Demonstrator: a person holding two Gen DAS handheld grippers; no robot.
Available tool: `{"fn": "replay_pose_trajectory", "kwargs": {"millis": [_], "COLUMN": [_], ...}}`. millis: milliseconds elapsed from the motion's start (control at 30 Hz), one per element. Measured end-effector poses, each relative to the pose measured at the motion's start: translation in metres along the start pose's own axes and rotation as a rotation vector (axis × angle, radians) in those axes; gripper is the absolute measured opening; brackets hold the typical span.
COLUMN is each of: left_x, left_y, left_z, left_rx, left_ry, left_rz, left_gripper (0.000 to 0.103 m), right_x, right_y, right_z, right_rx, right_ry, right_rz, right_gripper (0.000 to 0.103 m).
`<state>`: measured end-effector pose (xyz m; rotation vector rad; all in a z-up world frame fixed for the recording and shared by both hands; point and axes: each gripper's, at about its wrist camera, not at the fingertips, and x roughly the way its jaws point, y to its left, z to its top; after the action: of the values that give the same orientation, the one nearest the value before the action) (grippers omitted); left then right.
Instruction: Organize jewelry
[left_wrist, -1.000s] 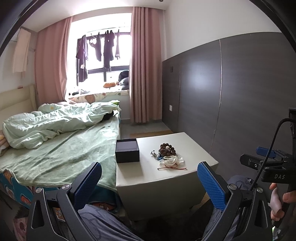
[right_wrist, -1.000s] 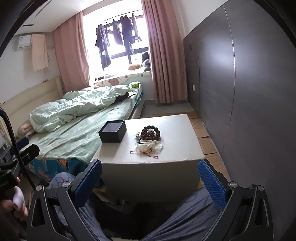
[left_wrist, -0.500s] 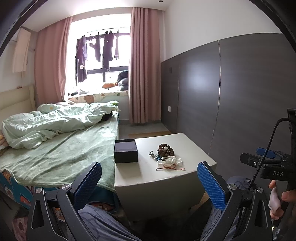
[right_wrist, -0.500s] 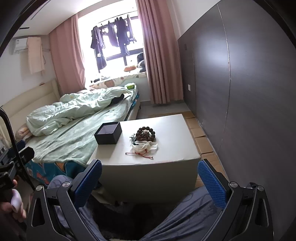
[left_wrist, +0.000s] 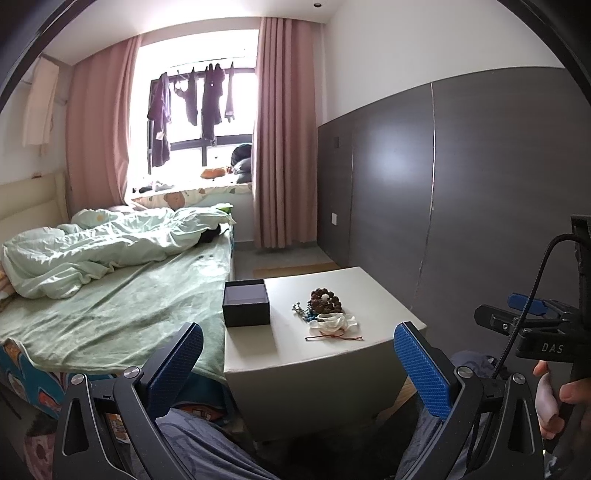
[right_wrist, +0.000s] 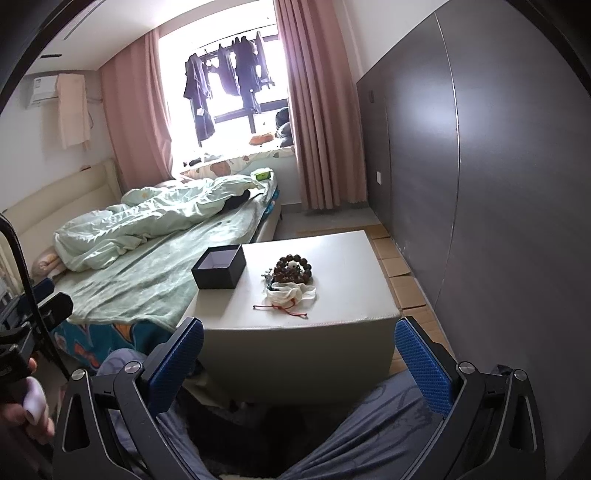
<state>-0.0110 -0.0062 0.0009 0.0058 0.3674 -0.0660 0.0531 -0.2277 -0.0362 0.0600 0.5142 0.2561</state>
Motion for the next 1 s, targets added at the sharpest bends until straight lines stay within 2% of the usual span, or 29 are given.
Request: {"fn": "replay_pose_trajectory", "kwargs": {"millis": [500,733,1000], "left_x": [0.012,0.041,0.089], "left_y": [-0.007,0.0,0.017], "left_z": [0.003,0.011,0.008], "left_rx": [0.007,-0.009,-0.056], "left_ry": [0.011,0.033,0.097], "left_rz": [-0.024,-0.053,-0.104], "left_gripper": [0.103,0.103,0.103], "right_x": [0.003,0.026,0.068], "right_y": [-0.003,-0.008,-0.022], "right_z": [0.008,0.015,0.017], "right_rx": [0.009,0.017,0.047], "right_ry": [0.005,0.034,0.084], "right_rz": [-0.01,-0.01,-0.02], "right_gripper": [0.103,0.103,0.103]}}
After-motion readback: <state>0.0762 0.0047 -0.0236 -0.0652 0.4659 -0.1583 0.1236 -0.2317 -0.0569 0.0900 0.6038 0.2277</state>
